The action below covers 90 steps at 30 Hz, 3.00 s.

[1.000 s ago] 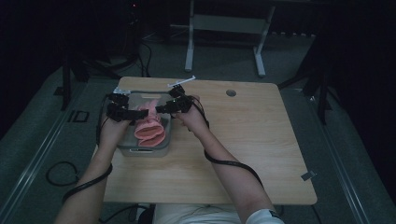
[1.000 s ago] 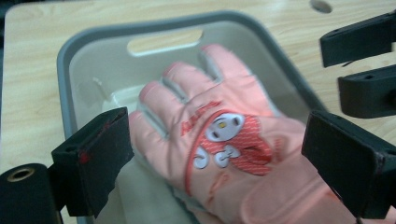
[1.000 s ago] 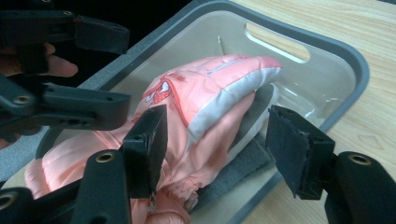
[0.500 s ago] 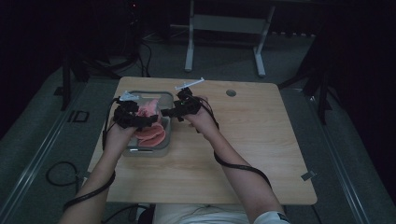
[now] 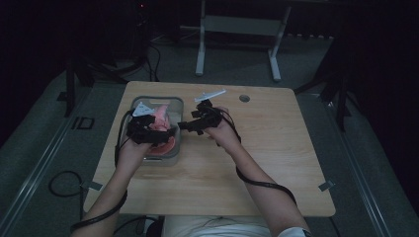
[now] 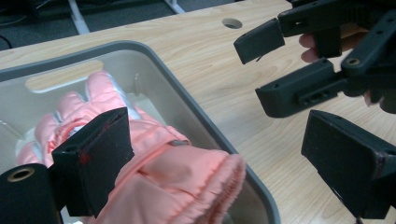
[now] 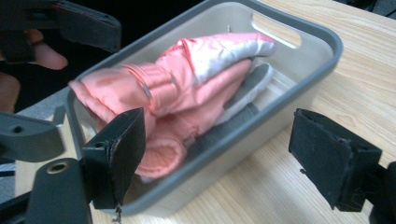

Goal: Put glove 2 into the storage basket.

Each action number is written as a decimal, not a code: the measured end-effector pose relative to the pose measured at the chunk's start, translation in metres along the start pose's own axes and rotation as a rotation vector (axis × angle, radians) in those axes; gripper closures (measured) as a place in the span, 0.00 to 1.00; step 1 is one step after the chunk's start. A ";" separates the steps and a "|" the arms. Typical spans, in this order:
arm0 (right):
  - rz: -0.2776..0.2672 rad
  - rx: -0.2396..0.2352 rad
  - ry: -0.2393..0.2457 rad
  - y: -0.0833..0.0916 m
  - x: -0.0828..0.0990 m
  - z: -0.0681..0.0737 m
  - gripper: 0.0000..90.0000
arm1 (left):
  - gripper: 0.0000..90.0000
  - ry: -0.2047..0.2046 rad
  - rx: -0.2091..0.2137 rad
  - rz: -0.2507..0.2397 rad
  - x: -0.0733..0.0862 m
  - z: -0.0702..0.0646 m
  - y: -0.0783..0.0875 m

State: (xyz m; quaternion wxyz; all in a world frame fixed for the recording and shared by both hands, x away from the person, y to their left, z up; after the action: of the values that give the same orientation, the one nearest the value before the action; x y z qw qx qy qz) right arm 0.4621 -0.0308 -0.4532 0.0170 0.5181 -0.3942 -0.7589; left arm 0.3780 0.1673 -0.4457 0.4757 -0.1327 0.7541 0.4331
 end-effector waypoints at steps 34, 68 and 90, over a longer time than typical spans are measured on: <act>0.026 -0.004 0.062 0.021 0.072 -0.012 0.20 | 0.09 -0.205 0.152 0.073 0.037 -0.105 -0.035; 0.034 0.018 0.041 0.026 0.142 -0.023 0.19 | 0.09 -0.243 0.241 0.126 0.098 -0.130 -0.072; 0.029 0.029 0.062 0.025 0.165 -0.023 0.17 | 0.09 -0.212 0.202 0.141 0.115 -0.121 -0.084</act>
State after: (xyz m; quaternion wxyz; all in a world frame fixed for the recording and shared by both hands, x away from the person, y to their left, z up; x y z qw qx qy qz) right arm 0.3946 -0.1329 -0.5688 0.0325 0.5356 -0.4121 -0.7364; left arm 0.2973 0.0473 -0.5652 0.5320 0.0158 0.7468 0.3988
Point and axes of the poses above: each handheld gripper's, and its own axes: y roughly backward along the jaws, x roughly out of its underside, z roughly to its left, the point moved 2 cm from there along -y, roughly forward along the jaws, and after that the axes turned 6 degrees about x, right-handed, at the moved point
